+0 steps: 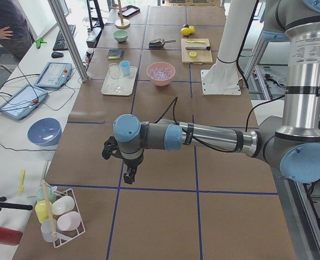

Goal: Put ice in cup with scoop

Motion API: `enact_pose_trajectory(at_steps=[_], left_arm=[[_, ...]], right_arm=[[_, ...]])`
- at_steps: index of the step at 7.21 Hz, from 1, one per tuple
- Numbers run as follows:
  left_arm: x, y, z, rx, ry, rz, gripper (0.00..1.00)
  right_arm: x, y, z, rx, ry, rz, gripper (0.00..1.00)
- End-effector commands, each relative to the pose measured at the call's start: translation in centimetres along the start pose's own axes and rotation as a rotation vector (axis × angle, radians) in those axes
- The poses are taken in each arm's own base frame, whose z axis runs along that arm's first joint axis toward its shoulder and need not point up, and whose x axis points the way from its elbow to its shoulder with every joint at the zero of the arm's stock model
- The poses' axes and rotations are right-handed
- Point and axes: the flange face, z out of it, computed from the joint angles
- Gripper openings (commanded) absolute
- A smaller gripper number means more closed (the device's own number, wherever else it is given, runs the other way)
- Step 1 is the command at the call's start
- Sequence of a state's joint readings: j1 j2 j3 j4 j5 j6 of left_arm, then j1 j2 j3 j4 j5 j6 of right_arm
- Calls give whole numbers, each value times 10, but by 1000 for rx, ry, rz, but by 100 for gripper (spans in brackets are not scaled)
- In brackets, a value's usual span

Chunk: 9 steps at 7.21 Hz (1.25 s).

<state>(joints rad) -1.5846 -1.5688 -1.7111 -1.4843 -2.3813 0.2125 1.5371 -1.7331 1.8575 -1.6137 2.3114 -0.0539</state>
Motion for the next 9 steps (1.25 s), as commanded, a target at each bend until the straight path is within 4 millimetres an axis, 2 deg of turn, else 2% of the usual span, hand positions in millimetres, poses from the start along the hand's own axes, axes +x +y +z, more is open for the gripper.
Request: enact_pose_trajectory(at_steps=[1,2,3,4,5,6,7,8,9], left_arm=[[8,-20,-11,72,-16,77,100],[10,-19,-15,111,-25,117,100],[23,-28,-29,142,-30,144,100],[21,-39,-28,143,-25,127,100],[30,-43,-37,187,-33,164,100],[30,-43,-38,251,-47,229,100],[39,-46,-45,318,-58,303,100],[54,-52,-39,332,-54,359,100],[94,-64,-28,381,-37,514,100]], right_arm=[[-10,-1,-6,13,-42,-9,100],[-13,1,-6,14,-84,-9,100],[-17,-1,-9,22,-84,-14,100],[-17,-2,-10,22,-90,-15,100],[-18,-3,-11,33,-88,-28,100],[-15,-6,-7,61,-85,-56,100],[-15,-7,-7,65,-89,-5,100],[-16,-8,-9,74,-88,-9,100],[-16,-7,-8,73,-88,-8,100]])
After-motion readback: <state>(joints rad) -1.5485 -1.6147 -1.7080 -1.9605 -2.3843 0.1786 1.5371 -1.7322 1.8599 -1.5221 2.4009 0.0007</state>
